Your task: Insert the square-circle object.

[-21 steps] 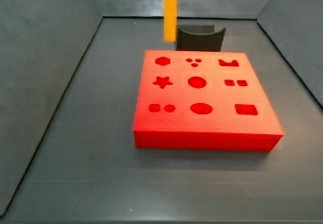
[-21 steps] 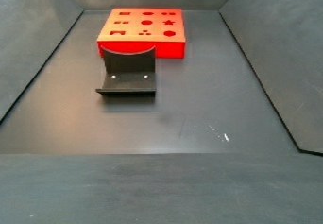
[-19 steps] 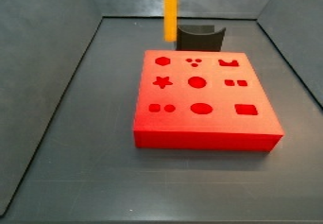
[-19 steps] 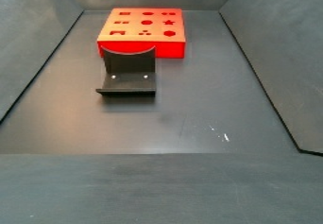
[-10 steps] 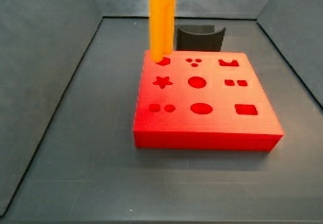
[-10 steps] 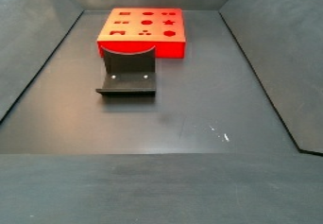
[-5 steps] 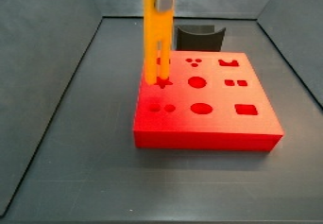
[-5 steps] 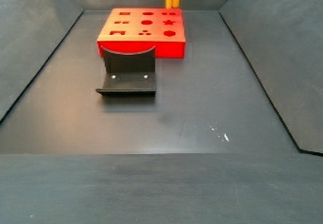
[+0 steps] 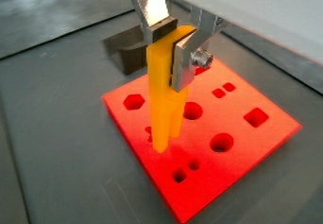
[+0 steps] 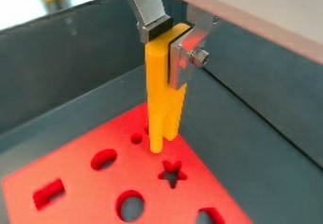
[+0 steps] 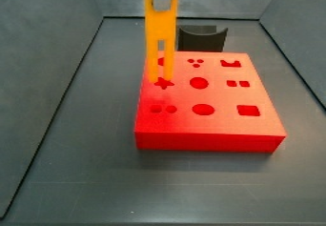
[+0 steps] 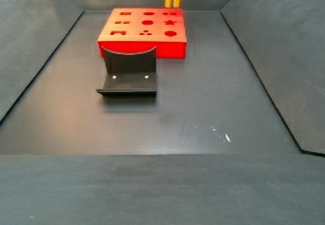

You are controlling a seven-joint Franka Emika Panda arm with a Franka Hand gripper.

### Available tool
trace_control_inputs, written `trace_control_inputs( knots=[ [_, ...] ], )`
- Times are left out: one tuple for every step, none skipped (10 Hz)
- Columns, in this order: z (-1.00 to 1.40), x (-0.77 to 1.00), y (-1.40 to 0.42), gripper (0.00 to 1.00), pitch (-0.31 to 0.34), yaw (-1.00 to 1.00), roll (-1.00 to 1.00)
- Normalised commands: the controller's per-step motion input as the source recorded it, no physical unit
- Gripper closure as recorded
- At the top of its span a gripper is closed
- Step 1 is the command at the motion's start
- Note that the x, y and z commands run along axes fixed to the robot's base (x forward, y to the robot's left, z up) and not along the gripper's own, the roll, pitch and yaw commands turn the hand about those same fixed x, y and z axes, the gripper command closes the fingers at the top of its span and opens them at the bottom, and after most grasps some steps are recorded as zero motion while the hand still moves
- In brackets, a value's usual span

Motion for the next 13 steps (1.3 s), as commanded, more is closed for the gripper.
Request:
trace_control_inputs(
  knots=[
    [0.00, 0.00, -0.04, 1.00, -0.101, -0.93, -0.18],
    [0.00, 0.00, -0.04, 1.00, -0.184, -0.81, -0.30],
    [0.00, 0.00, -0.10, 1.00, -0.181, -0.75, -0.31],
    [-0.02, 0.00, -0.21, 1.00, -0.184, -0.73, -0.21],
    [-0.11, 0.17, -0.31, 1.00, -0.156, -0.61, -0.13],
    [-0.13, 0.09, -0.41, 1.00, -0.051, -0.23, 0.09],
    [-0.28, 0.17, -0.38, 1.00, -0.036, -0.01, 0.19],
    [-0.37, 0.21, -0.23, 1.00, -0.010, 0.15, 0.21],
    [-0.33, 0.10, -0.06, 1.00, -0.017, 0.21, 0.18],
    [-0.24, 0.03, -0.01, 1.00, -0.009, 0.21, 0.22],
    [-0.12, 0.00, -0.06, 1.00, 0.000, 0.11, 0.27],
    [-0.13, -0.15, -0.07, 1.00, -0.026, 0.19, 0.11],
    [-0.13, -0.10, -0.18, 1.00, -0.054, 0.40, 0.05]
  ],
)
